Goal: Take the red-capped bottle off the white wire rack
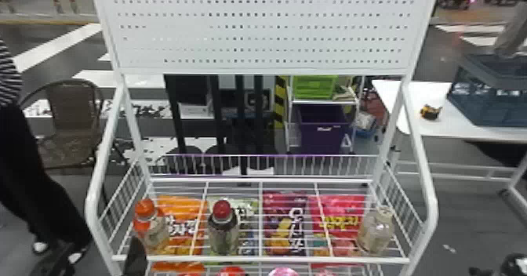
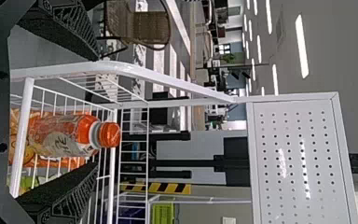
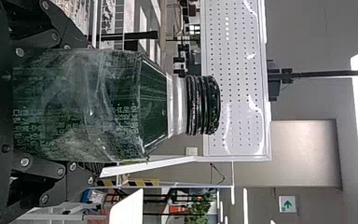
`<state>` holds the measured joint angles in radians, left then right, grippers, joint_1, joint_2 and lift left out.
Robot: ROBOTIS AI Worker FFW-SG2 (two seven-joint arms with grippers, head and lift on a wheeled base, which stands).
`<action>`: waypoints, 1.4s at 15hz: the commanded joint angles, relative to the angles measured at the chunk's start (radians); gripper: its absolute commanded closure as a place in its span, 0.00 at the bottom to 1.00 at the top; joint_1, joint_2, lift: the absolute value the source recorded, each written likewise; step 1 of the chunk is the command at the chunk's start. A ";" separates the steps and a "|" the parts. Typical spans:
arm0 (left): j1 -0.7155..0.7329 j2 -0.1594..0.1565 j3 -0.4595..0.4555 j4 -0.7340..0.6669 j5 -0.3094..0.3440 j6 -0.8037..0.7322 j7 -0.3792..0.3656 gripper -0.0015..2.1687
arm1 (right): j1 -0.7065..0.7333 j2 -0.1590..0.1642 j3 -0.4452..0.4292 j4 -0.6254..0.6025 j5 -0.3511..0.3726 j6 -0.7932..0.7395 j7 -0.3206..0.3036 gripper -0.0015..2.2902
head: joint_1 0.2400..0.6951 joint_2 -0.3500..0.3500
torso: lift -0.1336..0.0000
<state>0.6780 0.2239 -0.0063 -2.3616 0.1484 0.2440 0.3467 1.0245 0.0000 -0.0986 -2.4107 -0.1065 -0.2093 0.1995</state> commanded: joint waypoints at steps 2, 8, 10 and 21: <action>0.000 0.000 0.000 -0.001 -0.009 0.001 0.000 0.04 | -0.003 0.001 0.000 0.002 -0.001 0.000 0.000 0.49 | 0.57 0.50 | 1.00; 0.002 0.000 0.000 -0.001 -0.009 0.001 0.002 0.04 | -0.001 0.001 0.000 -0.001 0.001 0.000 0.000 0.49 | 0.57 0.50 | 1.00; 0.002 0.000 0.000 0.002 -0.007 0.001 -0.002 0.04 | 0.000 0.001 0.000 -0.001 -0.001 0.000 0.000 0.49 | 0.57 0.50 | 1.00; -0.184 0.003 -0.339 0.430 -0.059 -0.269 0.015 0.04 | 0.003 0.001 0.000 -0.001 -0.001 0.000 0.001 0.49 | 0.57 0.50 | 1.00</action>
<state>0.5414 0.2281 -0.3031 -1.9869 0.0894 -0.0196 0.3590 1.0252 0.0000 -0.0982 -2.4111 -0.1047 -0.2090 0.2005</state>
